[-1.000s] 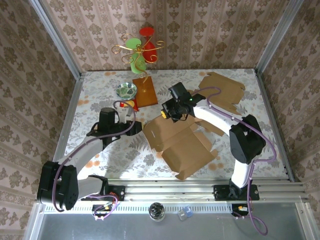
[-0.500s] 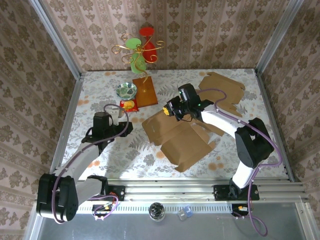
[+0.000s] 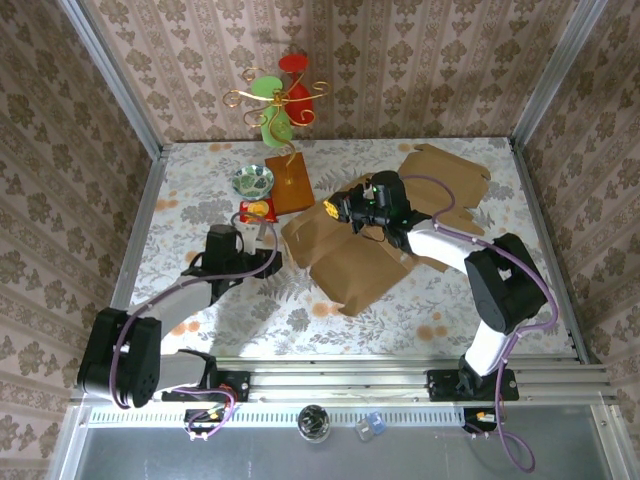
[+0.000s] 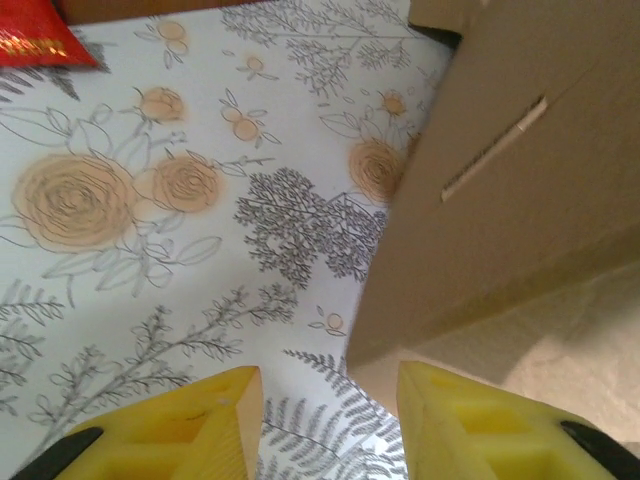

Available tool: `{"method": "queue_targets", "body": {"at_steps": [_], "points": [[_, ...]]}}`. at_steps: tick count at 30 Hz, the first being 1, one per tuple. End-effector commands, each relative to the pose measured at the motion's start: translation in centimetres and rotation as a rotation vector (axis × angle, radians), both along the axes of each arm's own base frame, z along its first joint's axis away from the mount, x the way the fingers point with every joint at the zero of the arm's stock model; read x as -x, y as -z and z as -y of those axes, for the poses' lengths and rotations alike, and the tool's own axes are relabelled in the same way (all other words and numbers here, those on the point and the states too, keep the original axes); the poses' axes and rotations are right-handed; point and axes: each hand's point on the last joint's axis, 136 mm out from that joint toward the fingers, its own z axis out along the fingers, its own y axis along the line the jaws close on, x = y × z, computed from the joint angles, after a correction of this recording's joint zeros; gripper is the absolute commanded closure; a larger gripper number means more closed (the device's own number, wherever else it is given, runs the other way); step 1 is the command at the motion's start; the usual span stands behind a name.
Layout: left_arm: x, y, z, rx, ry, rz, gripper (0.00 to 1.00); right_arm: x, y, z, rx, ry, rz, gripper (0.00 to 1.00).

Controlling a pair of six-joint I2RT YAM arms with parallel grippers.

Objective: Fold the paper box

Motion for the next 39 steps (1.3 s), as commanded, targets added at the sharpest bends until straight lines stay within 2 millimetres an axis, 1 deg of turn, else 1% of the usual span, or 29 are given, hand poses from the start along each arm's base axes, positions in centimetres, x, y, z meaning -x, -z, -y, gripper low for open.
{"method": "queue_targets", "body": {"at_steps": [1,5,11,16,26,32,37,39], "points": [[-1.1,-0.2,0.1,-0.028,0.015,0.083,0.59,0.1,0.8,-0.7,-0.044,-0.043,0.002,1.00],[-1.7,-0.2,0.7,-0.037,0.063,0.124,0.57,0.1,1.6,-0.8,-0.032,-0.052,-0.012,1.00],[-1.8,-0.1,1.5,-0.067,0.142,0.162,0.56,-0.3,2.7,-1.2,-0.025,-0.071,-0.034,1.00],[-2.0,0.2,2.0,-0.079,0.173,0.168,0.56,-0.5,2.8,-1.4,-0.034,-0.069,-0.042,1.00],[-2.2,-0.8,3.5,-0.054,0.214,0.226,0.56,-0.6,3.4,-1.6,-0.039,-0.064,-0.055,1.00],[-2.6,-1.5,3.9,-0.045,0.225,0.270,0.55,-0.8,3.4,-1.8,-0.050,-0.064,-0.064,1.00],[-2.4,-2.2,4.6,-0.052,0.275,0.299,0.58,-0.8,3.6,-1.9,-0.051,-0.060,-0.076,1.00],[-2.1,-2.2,4.8,-0.082,0.295,0.306,0.60,-0.9,3.2,-2.0,-0.057,-0.055,-0.074,1.00]]}}
